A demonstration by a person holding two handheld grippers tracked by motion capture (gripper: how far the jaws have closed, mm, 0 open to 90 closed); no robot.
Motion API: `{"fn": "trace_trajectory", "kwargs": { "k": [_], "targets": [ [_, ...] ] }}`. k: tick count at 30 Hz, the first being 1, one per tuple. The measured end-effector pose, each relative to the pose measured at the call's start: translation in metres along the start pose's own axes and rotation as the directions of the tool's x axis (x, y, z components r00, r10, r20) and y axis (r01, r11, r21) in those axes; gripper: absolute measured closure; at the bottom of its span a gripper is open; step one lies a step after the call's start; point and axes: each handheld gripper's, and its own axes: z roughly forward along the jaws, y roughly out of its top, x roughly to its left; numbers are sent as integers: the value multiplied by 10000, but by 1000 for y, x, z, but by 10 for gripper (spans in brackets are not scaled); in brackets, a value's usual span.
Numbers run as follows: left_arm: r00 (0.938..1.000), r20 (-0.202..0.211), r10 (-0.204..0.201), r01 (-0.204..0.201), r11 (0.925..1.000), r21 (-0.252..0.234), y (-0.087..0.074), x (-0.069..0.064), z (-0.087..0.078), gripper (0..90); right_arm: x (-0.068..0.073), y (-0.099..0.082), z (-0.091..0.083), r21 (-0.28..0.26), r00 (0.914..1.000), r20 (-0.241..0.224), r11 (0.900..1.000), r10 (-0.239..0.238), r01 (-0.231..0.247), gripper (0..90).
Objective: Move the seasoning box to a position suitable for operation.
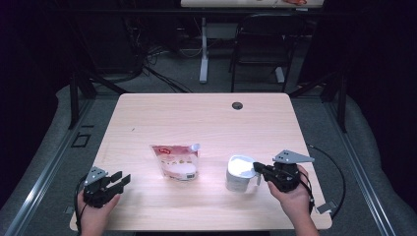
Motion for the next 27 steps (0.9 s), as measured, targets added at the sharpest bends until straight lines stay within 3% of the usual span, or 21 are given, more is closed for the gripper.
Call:
{"fn": "trace_trajectory", "kwargs": {
  "k": [27],
  "targets": [
    [10000, -25, 3, -3, 10000, 28, 0, 1, 0, 600, -1, -2, -1, -110, 9998, -39, 9997, 219, -219, 900]
  ]
}}
